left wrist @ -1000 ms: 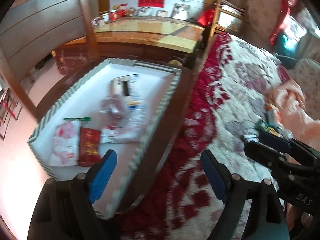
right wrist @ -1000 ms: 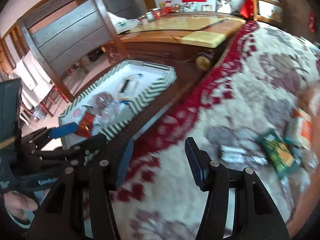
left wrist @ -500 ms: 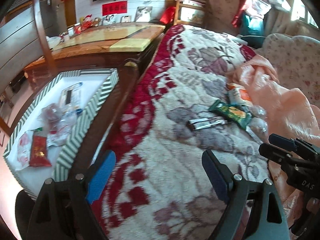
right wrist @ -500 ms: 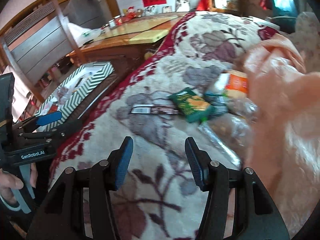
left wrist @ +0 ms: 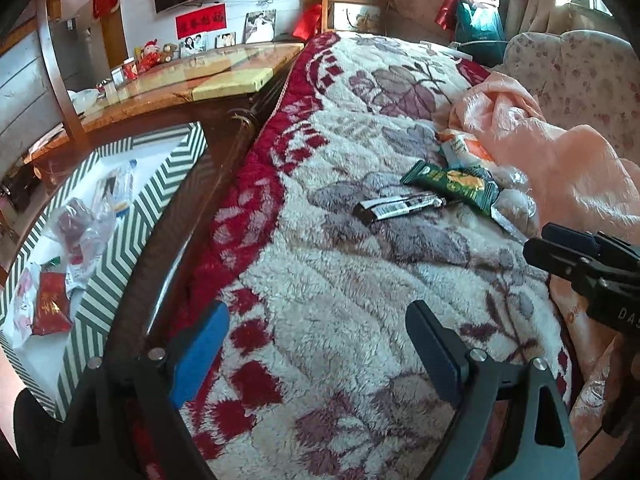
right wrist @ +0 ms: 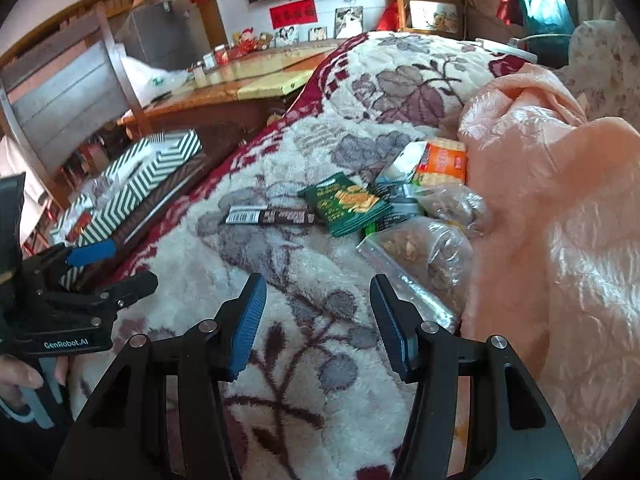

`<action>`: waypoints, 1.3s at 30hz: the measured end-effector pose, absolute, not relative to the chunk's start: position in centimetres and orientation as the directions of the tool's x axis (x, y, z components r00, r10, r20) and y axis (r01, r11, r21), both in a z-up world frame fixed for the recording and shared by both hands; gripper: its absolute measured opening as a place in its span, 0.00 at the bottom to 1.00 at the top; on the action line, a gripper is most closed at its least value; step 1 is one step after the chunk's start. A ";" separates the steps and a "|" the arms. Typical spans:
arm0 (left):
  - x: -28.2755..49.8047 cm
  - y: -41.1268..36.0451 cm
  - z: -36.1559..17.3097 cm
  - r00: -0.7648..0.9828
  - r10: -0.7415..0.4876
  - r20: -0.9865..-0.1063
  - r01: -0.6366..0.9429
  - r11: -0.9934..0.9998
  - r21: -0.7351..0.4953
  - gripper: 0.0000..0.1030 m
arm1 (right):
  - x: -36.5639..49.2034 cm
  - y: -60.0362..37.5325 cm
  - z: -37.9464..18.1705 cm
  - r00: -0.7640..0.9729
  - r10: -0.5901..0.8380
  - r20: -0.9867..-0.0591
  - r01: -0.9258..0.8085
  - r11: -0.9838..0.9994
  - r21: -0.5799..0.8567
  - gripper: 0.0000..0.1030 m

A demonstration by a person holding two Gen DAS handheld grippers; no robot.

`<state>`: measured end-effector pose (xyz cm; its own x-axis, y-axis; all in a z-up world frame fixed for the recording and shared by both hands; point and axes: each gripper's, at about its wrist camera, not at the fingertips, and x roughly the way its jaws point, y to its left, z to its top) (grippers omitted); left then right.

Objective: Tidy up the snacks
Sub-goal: 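Move both tools back over the remaining snacks on the bed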

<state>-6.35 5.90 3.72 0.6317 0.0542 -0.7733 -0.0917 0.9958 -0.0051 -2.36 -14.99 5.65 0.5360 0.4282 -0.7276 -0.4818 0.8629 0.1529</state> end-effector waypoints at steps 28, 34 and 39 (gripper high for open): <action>-6.4 5.9 3.1 0.612 0.057 -0.789 -0.073 0.997 0.016 0.91 | -2.0 -14.3 4.4 0.476 0.428 -0.768 -0.493 0.853 0.170 0.53; -6.3 5.8 3.0 0.609 0.057 -0.791 -0.069 0.997 0.019 0.91 | -2.0 -14.2 4.2 0.469 0.433 -0.770 -0.495 0.850 0.177 0.53; -6.2 5.8 2.9 0.607 0.056 -0.793 -0.067 0.998 0.019 0.91 | -2.0 -14.2 4.2 0.468 0.432 -0.771 -0.495 0.851 0.177 0.53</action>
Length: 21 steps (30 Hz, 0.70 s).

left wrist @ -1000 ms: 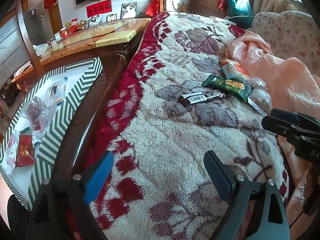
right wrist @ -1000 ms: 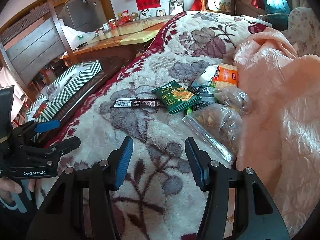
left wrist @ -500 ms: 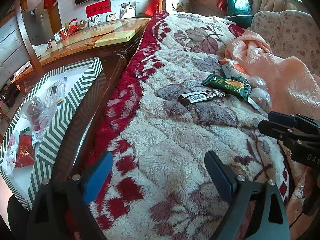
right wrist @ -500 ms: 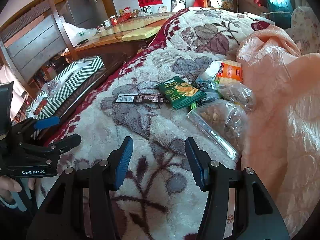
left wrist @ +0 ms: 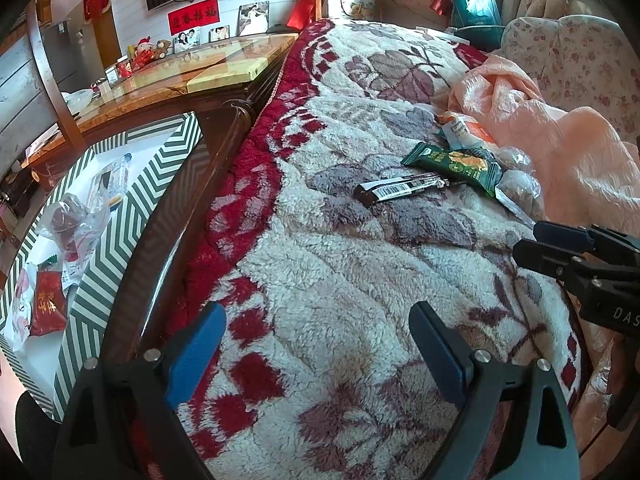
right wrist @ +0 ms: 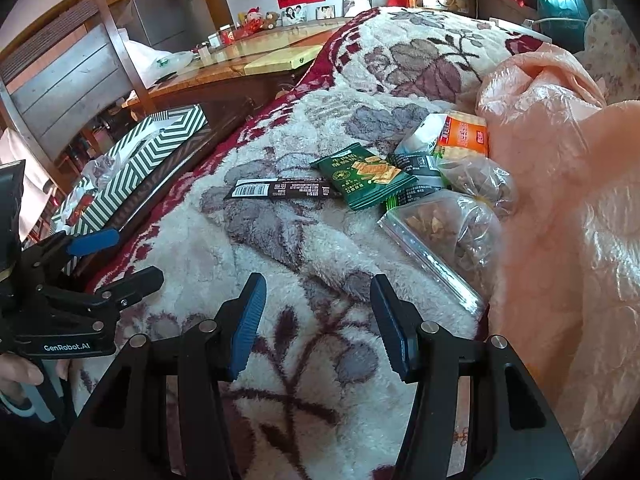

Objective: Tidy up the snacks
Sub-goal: 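Move both tools back over the remaining snacks on the bed, then grasp the dark brown stick packet with the left gripper while the right grasps the green cracker packet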

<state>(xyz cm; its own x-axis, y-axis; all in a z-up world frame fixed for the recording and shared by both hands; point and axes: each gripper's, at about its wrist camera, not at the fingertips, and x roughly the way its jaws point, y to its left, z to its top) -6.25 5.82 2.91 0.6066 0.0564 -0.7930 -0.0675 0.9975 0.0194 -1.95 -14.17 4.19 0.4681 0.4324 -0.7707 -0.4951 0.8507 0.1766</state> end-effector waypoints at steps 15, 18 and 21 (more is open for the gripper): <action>-6.1 5.2 2.8 0.602 0.039 -0.797 -0.032 0.999 0.025 0.91 | -1.9 -14.0 3.9 0.447 0.423 -0.788 -0.493 0.852 0.178 0.53; -5.6 5.2 3.0 0.595 0.004 -0.804 -0.012 1.000 -0.004 0.91 | -1.9 -14.0 3.9 0.445 0.426 -0.788 -0.494 0.851 0.181 0.53; -4.9 4.9 3.6 0.604 -0.025 -0.796 0.019 1.000 -0.016 0.91 | -1.9 -14.2 3.9 0.443 0.428 -0.787 -0.486 0.853 0.191 0.53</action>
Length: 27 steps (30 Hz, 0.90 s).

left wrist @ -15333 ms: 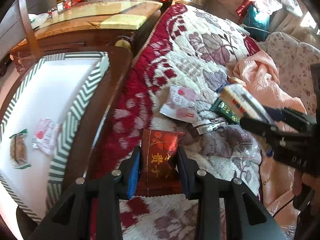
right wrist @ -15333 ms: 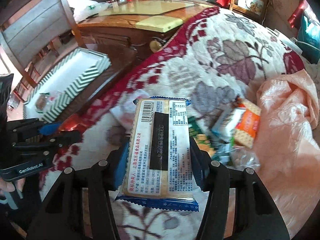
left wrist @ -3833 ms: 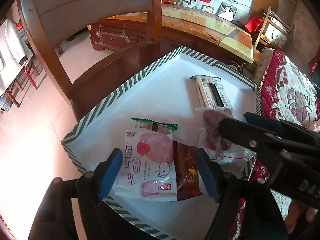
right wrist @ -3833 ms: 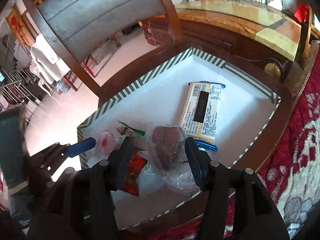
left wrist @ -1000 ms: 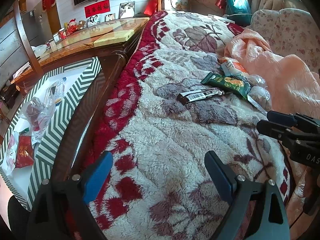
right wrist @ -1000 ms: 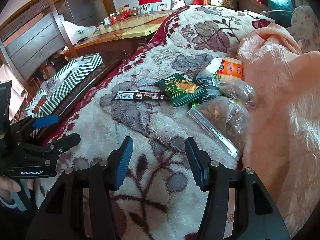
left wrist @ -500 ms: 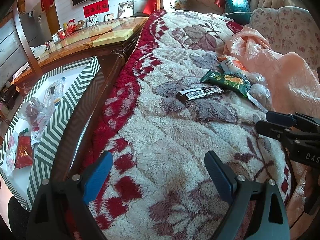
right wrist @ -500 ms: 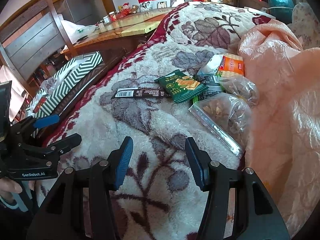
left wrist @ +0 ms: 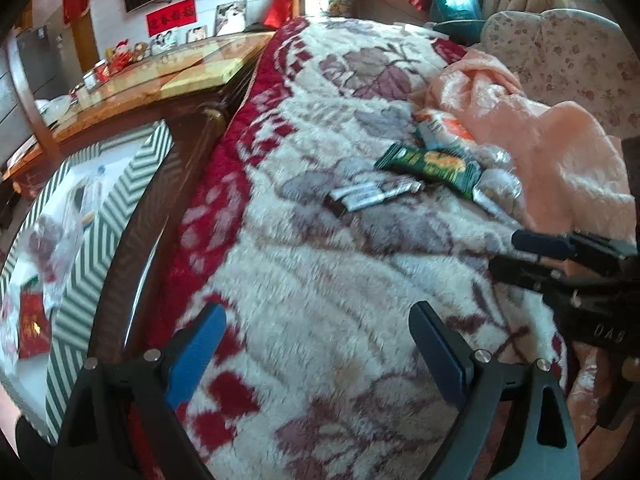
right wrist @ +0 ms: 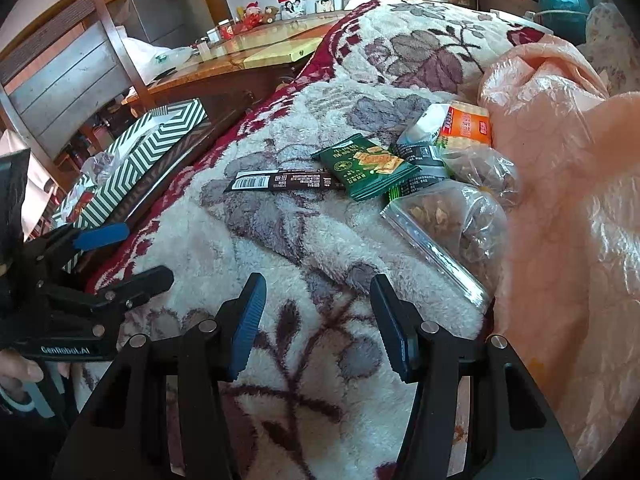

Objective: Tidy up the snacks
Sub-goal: 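Grasp the dark brown stick packet with the left gripper while the right grasps the green cracker packet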

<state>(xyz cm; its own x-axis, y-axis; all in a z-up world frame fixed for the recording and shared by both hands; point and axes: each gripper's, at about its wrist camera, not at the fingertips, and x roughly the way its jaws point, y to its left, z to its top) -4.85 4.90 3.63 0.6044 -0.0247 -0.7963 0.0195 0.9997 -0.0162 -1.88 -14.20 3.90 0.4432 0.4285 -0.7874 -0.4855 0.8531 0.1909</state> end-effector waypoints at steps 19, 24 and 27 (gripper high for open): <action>6.9 0.0 2.3 0.444 -0.197 -0.874 0.366 0.930 -0.024 0.91 | -0.7 -16.7 3.9 0.440 0.433 -0.787 -0.384 0.883 0.271 0.53; 8.6 -0.5 1.8 0.423 -0.198 -0.884 0.380 0.925 -0.026 0.90 | 0.0 -17.3 5.1 0.461 0.434 -0.774 -0.378 0.885 0.271 0.53; 9.3 0.0 1.7 0.406 -0.217 -0.888 0.353 0.933 -0.067 0.65 | 1.0 -17.0 6.1 0.468 0.434 -0.770 -0.408 0.879 0.248 0.53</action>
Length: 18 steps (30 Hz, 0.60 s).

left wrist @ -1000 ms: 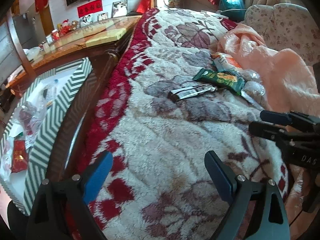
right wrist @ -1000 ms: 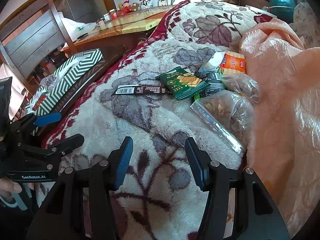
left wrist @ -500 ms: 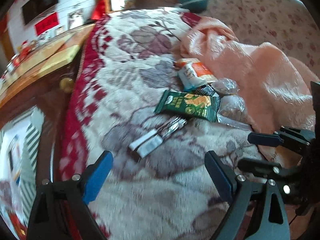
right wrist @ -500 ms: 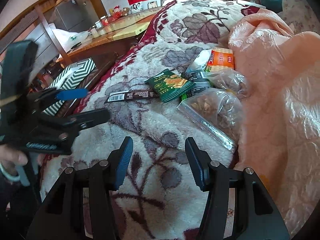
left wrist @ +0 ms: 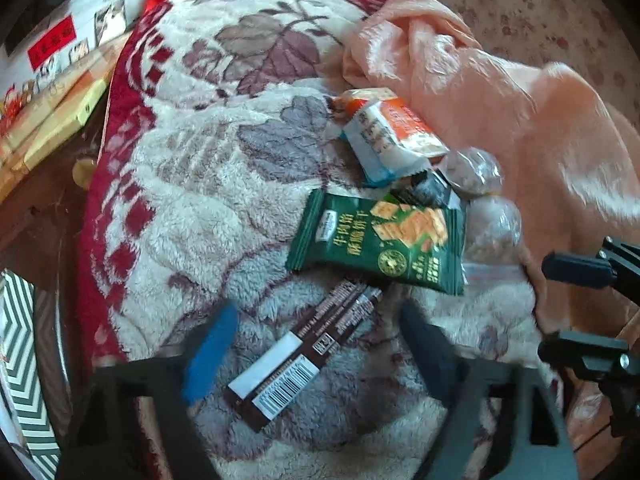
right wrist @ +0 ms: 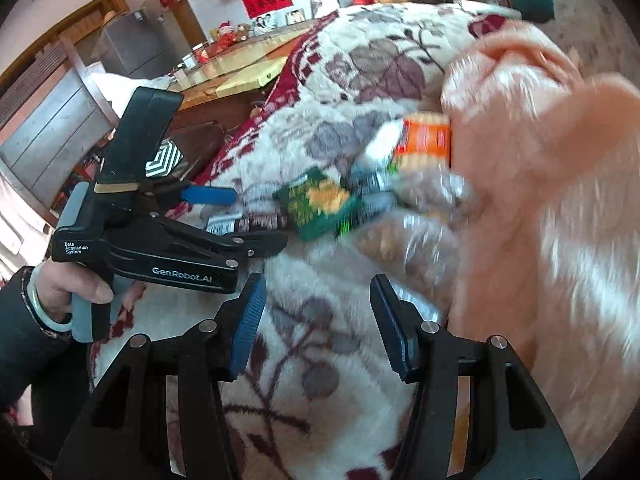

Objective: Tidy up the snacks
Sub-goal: 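Grasp the dark brown stick packet with the left gripper while the right grasps the green cracker packet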

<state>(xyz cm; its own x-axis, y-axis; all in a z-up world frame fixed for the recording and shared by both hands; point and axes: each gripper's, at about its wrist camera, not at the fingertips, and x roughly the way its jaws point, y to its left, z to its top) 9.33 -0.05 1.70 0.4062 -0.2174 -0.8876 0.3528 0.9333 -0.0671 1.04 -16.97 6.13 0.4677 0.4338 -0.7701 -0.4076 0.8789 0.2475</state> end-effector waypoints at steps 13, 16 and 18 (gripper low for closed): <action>6.7 2.9 2.4 0.450 -0.212 -0.868 0.318 0.946 -0.066 0.26 | 5.2 -13.6 6.9 0.413 0.434 -0.801 -0.489 0.847 0.207 0.53; 5.9 3.5 2.6 0.457 -0.208 -0.865 0.302 0.951 -0.069 0.25 | 6.2 -11.7 6.7 0.404 0.410 -0.818 -0.519 0.839 0.165 0.53; 5.6 3.6 2.7 0.458 -0.203 -0.865 0.299 0.952 -0.064 0.24 | 7.0 -10.7 6.3 0.389 0.402 -0.829 -0.524 0.837 0.160 0.53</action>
<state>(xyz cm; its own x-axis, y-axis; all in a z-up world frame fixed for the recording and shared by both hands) 5.59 3.62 2.72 0.4584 -0.2027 -0.8653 0.2994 0.9520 -0.0644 7.04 -10.69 6.30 0.3893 0.4021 -0.8287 -0.5239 0.8366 0.1598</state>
